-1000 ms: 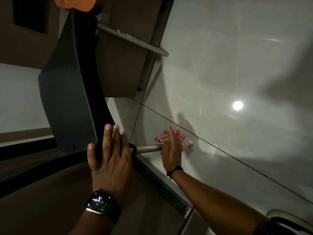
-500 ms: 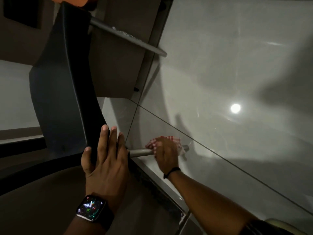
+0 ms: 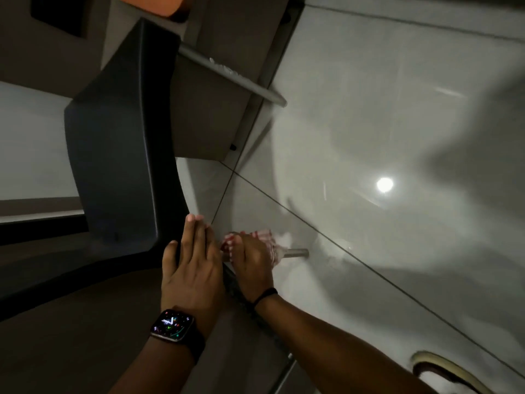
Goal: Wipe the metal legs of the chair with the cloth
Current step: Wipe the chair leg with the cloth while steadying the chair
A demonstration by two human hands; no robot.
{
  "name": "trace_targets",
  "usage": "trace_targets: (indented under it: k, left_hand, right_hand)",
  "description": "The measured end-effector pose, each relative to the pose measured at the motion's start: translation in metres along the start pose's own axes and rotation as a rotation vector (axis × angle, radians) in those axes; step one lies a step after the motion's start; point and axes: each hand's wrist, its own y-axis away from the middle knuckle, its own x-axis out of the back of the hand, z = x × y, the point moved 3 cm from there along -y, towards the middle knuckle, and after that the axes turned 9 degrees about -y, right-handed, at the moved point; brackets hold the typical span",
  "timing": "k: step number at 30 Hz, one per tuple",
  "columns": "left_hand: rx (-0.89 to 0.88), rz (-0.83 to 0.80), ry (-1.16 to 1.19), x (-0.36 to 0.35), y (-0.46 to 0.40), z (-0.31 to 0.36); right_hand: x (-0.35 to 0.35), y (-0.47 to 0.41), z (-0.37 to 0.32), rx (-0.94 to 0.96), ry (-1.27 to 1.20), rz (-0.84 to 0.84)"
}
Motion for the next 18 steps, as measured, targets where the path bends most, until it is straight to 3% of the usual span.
trace_targets:
  k: [3, 9, 14, 18]
  left_hand:
    - [-0.037, 0.051, 0.056, 0.032, 0.001, -0.020]
    - [-0.102, 0.043, 0.107, 0.135, -0.030, -0.049]
    - [-0.091, 0.177, 0.166, 0.224, -0.092, -0.087]
    - [-0.095, 0.225, 0.174, 0.252, -0.151, -0.111]
  right_hand:
    - [0.024, -0.015, -0.054, -0.149, -0.053, 0.122]
    - [0.085, -0.079, -0.176, -0.007, 0.098, 0.212]
    - [0.074, -0.154, -0.270, 0.044, 0.186, 0.200]
    - [0.051, -0.214, -0.306, 0.055, 0.193, 0.242]
